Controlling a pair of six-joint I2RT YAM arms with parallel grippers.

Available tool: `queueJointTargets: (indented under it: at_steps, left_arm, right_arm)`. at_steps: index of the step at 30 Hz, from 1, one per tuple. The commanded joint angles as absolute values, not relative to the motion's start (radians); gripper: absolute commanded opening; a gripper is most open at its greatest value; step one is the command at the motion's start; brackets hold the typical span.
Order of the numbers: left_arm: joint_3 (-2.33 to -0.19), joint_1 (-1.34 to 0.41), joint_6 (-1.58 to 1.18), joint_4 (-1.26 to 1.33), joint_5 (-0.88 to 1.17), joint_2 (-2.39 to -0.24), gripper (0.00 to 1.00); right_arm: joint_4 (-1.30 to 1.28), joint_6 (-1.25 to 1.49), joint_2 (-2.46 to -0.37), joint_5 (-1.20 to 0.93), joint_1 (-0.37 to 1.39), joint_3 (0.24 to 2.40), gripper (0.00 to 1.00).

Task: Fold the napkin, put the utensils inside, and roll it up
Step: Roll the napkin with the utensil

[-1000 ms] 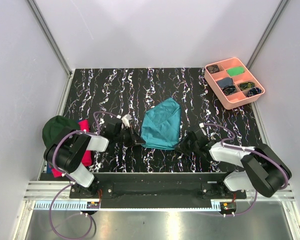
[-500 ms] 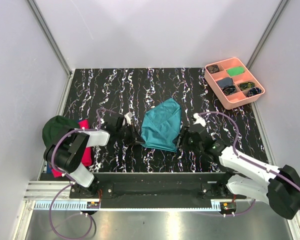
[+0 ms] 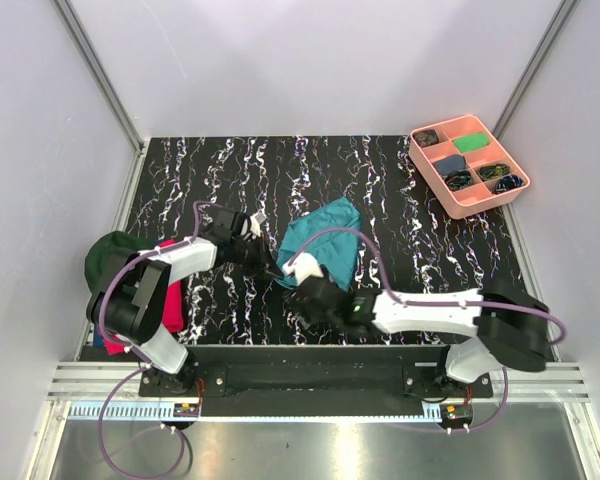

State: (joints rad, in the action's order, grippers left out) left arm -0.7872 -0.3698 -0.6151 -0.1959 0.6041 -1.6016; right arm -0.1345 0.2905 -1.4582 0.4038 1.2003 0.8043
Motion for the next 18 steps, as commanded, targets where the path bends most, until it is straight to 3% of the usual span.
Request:
queueJointTargets:
  at_steps: [1, 12, 18]
  left_arm:
    - [-0.831, -0.359, -0.554, -0.279, 0.644, -1.626, 0.00]
    - [-0.857, -0.350, -0.528, -0.314, 0.655, -1.647, 0.00]
    - [-0.864, -0.347, -0.512, -0.328, 0.666, -1.655, 0.00]
  right_arm:
    - [-0.091, 0.123, -1.566, 0.644, 1.288, 0.897, 0.77]
    - [-0.009, -0.021, -1.773, 0.827, 1.339, 0.960, 0.76]
    - [0.081, -0.072, -1.838, 0.838, 1.339, 0.957, 0.67]
